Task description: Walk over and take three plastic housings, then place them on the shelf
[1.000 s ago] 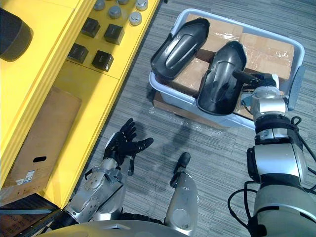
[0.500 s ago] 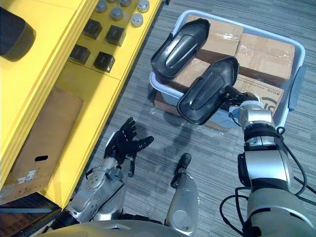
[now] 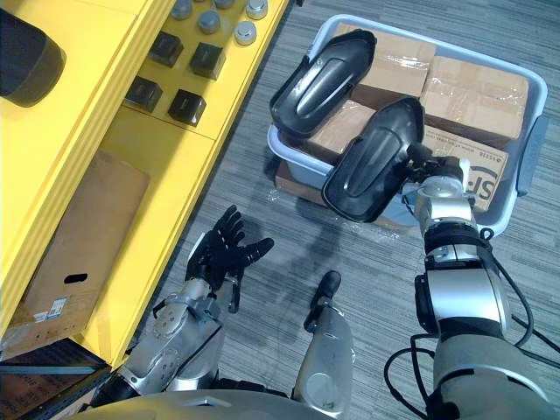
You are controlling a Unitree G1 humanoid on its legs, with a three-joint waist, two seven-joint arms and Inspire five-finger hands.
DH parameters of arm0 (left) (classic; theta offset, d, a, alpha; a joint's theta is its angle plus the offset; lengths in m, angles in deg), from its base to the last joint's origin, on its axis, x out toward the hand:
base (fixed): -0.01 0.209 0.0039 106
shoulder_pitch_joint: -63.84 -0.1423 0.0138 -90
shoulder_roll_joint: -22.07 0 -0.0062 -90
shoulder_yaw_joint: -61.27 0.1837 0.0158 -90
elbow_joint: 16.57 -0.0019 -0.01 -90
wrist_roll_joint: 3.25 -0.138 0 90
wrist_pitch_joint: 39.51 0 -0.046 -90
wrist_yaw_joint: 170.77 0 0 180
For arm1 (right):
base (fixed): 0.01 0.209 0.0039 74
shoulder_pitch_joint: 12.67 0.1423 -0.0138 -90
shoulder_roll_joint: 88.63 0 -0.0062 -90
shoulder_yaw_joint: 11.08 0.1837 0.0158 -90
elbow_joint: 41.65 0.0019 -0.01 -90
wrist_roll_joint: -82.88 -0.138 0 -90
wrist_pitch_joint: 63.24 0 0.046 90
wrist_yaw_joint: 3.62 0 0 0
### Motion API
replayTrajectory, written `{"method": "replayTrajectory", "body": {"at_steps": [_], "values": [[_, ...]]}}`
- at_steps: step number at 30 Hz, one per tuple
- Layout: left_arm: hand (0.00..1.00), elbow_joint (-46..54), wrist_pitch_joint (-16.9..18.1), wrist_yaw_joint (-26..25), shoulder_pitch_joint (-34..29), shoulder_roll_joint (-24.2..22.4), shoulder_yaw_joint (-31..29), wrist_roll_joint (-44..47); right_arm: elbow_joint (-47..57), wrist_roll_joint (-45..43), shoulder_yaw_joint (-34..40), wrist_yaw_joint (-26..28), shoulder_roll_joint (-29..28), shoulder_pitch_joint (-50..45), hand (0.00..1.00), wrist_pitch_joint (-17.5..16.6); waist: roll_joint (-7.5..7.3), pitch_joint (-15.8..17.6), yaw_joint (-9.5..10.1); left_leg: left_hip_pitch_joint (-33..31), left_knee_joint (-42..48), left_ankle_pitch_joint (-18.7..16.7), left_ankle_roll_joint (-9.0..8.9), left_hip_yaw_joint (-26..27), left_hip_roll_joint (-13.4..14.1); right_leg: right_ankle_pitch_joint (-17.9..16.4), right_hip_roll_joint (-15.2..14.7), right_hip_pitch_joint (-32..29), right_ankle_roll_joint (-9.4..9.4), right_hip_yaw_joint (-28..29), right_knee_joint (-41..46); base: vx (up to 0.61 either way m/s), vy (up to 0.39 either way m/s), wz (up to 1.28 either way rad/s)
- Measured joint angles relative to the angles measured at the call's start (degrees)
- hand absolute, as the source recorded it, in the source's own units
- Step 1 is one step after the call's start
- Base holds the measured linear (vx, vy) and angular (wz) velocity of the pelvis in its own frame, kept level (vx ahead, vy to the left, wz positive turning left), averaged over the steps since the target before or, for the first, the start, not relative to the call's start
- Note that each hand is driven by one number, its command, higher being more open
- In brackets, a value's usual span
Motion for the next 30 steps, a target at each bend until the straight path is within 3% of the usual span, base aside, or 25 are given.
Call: {"method": "replayTrajectory", "body": {"at_steps": [5,9,16,17,23,27,30], "values": [[1.0,0.1,0.5,0.4,-1.1,0.0,-0.5,0.0,8.6,6.6,0.0,-5.7,2.1,1.8,0.0,-4.8,-0.07,0.2,-1.61,0.0,1.2,-0.4,-0.02,-0.1,0.1,0.1,0.6,0.5,-0.06,0.2,0.0,0.01,0.035,-0.03],[1.0,1.7,1.0,0.8,-1.6,0.4,-1.2,-0.4,12.1,10.1,-0.1,-7.8,4.6,1.8,0.0,-6.6,-0.4,0.5,-2.85,0.9,1.9,-1.0,0.0,-0.3,0.1,0.2,0.8,1.8,0.08,0.3,-0.4,-0.01,0.037,0.0],[1.0,5.5,3.4,1.5,2.4,4.1,-2.8,-7.3,12.9,11.3,-2.7,-9.3,5.0,1.6,0.0,-6.6,-1.01,1.4,-4.47,2.6,1.8,-2.0,0.19,0.9,0.7,2.0,1.9,4.6,0.25,1.3,-4.6,-0.01,0.052,-0.1],[1.0,6.1,3.4,1.5,4.5,4.6,-3.0,-7.6,12.9,11.3,-3.1,-9.3,5.0,1.6,1.0,-6.6,-1.01,1.5,-4.46,2.6,1.8,-2.0,0.28,1.2,0.8,2.5,2.1,4.6,0.31,1.6,-5.3,0.02,0.036,-0.17],[1.0,7.4,2.6,0.5,16.5,6.2,-5.6,-7.6,13.3,11.1,-3.5,-2.6,2.9,1.0,1.0,-4.6,-1.27,2.5,-4.94,4.1,2.9,-3.0,0.15,2.9,1.9,3.0,3.0,5.4,0.28,3.7,-5.2,0.02,0.035,-0.16],[1.0,8.9,1.0,-0.6,19.2,6.5,-5.6,-7.6,15.5,11.0,-3.5,0.5,-0.6,-0.8,1.0,-3.5,-1.43,2.6,-5.7,3.9,2.9,-3.5,0.11,3.8,2.2,2.9,3.0,4.4,0.21,4.4,-5.0,0.03,0.034,-0.15],[1.0,8.9,-2.0,-1.2,21.0,6.2,-5.5,-7.6,16.0,11.0,-3.6,3.0,-3.6,-0.9,1.0,-2.5,-1.48,2.6,-6.0,3.5,3.0,-3.6,0.06,4.5,2.4,2.8,3.1,3.1,0.16,5.3,-4.0,0.03,0.025,-0.13]]}}
